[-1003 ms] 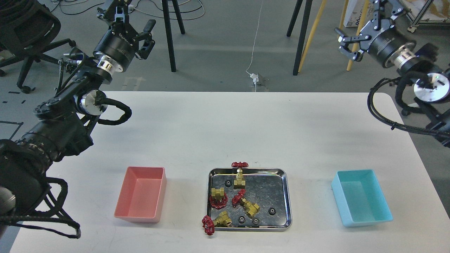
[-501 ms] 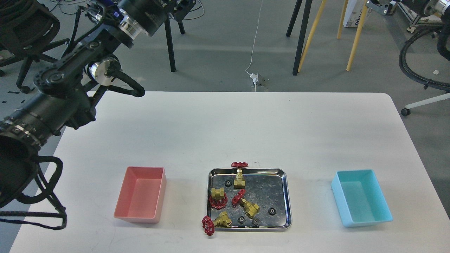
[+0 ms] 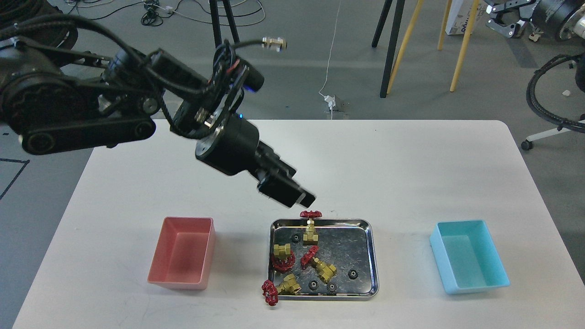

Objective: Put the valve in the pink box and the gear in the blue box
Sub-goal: 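Grasp a red-handled valve on the tray with the left gripper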

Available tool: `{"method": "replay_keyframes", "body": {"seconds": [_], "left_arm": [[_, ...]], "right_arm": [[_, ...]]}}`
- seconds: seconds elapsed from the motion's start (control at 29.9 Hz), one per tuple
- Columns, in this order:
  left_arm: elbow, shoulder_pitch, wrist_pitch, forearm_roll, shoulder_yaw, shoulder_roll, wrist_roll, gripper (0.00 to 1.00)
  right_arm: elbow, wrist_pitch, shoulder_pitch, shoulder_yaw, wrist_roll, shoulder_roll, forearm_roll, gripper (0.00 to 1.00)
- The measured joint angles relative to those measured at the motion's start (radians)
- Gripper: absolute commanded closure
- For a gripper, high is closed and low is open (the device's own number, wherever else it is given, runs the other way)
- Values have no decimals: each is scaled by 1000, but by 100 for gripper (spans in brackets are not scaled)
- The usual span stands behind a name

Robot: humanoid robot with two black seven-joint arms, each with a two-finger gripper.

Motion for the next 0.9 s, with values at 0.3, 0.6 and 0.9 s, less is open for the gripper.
{"method": "replay_keyframes", "body": {"seconds": [0.3, 0.6, 0.9], "left_arm": [[107, 155, 238, 92, 102, -23, 0, 15], [213, 335, 269, 93, -34, -75, 0, 15], [291, 447, 312, 117, -46, -138, 0, 15]], "right_arm": [[0, 0, -28, 20, 0, 11, 0, 0], [-33, 0, -31, 29, -1, 30, -2, 0], [-33, 0, -23, 30, -3, 37, -2, 0]]}}
